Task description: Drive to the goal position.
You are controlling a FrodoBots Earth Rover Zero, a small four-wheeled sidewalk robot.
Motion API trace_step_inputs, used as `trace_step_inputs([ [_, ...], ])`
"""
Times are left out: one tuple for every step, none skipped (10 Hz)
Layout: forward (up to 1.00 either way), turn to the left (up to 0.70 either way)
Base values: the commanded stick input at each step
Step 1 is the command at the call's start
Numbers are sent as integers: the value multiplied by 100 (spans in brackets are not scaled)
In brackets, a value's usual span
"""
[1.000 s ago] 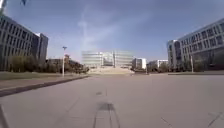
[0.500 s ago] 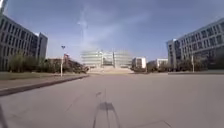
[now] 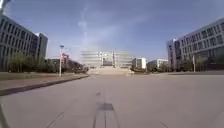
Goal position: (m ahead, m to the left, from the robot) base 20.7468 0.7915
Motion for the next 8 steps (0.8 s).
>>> trace_step_inputs([
  [70, 0],
  [70, 0],
  [70, 0],
  [70, 0],
  [70, 0],
  [39, 0],
  [0, 0],
  [35, 0],
])
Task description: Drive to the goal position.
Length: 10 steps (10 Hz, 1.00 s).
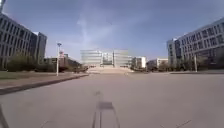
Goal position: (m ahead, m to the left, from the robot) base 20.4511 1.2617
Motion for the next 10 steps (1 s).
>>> trace_step_inputs([
  [70, 0],
  [70, 0],
  [70, 0],
  [70, 0],
  [70, 0],
  [70, 0],
  [70, 0],
  [70, 0],
  [70, 0],
  [70, 0],
])
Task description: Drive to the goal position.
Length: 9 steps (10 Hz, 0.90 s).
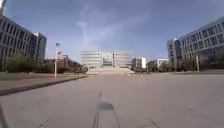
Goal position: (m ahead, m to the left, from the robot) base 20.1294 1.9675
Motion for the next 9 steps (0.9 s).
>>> trace_step_inputs([
  [70, 0],
  [70, 0],
  [70, 0],
  [70, 0],
  [70, 0],
  [70, 0],
  [70, 0],
  [70, 0],
  [70, 0],
])
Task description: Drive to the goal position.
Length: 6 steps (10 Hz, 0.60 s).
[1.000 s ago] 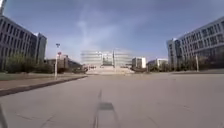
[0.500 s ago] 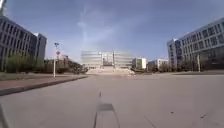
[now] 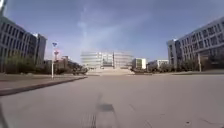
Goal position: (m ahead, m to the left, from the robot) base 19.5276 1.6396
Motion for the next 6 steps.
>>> trace_step_inputs([
  [70, 0],
  [70, 0],
  [70, 0],
  [70, 0],
  [70, 0],
  [70, 0],
])
